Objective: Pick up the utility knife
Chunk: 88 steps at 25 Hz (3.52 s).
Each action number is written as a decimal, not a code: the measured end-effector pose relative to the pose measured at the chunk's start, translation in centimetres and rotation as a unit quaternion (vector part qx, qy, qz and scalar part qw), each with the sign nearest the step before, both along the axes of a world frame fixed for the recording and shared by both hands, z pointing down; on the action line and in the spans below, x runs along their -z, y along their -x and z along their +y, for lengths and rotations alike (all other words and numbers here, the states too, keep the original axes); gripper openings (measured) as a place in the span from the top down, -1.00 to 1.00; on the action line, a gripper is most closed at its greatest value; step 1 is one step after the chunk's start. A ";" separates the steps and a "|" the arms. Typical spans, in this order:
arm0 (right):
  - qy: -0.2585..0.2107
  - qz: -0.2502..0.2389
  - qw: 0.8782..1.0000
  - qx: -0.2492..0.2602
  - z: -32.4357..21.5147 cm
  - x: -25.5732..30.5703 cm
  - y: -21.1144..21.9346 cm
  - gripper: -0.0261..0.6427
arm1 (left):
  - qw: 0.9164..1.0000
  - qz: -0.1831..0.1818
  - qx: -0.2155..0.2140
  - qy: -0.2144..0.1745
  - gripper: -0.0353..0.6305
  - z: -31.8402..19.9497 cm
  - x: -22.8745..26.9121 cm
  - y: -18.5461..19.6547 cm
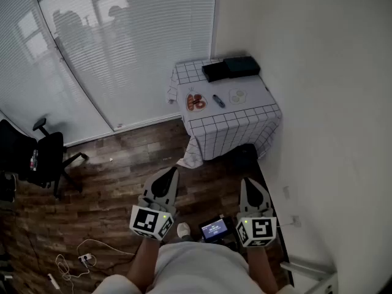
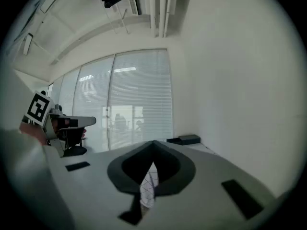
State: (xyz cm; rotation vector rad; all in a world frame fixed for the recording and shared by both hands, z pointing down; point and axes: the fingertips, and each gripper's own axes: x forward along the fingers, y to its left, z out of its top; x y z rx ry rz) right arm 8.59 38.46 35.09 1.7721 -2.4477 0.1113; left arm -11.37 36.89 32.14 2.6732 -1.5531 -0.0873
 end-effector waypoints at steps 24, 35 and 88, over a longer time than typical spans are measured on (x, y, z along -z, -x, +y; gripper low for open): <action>-0.004 -0.024 1.000 0.011 -1.9 -0.3 -5.2 0.90 | 1.000 -0.026 0.011 -0.009 0.87 -1.5 -0.5 -4.8; -0.008 -0.016 1.000 0.009 -9.7 -0.8 -5.3 0.90 | 0.998 -0.017 0.021 -0.057 0.87 -8.8 1.3 -4.1; 0.013 -0.013 0.999 0.031 -44.9 -2.4 -5.3 0.90 | 0.998 -0.051 0.023 0.014 0.87 -44.1 -4.7 -4.4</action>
